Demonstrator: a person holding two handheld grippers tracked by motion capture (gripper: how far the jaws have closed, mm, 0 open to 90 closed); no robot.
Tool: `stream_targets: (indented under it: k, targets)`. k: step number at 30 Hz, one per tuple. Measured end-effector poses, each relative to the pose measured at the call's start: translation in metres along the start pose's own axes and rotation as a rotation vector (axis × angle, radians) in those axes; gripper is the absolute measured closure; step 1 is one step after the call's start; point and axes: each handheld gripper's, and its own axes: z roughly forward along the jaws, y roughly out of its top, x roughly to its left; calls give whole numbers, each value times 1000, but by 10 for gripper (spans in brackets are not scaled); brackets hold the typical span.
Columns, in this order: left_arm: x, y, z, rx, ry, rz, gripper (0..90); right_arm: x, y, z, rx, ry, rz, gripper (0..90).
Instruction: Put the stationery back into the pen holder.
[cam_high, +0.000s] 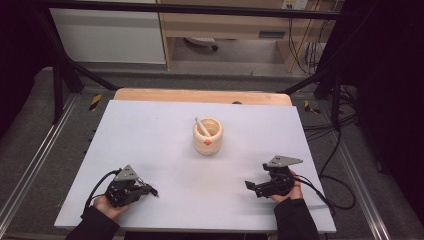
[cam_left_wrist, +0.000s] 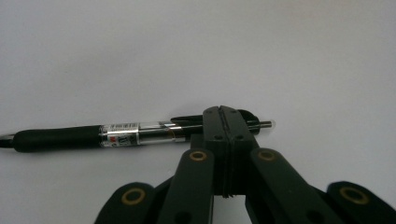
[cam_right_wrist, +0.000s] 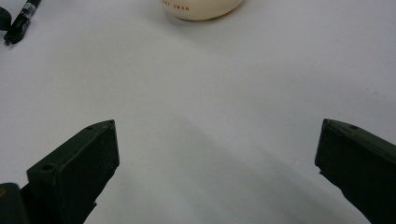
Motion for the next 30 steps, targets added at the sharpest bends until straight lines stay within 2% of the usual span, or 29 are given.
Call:
stream_targets:
  k: [15, 30]
  targets:
    - [1, 9, 12, -34, 23, -24, 893, 0, 0, 1, 6, -3, 4, 4]
    - [2, 16, 22, -53, 49, -9, 893, -2, 0, 1, 6, -4, 4, 4]
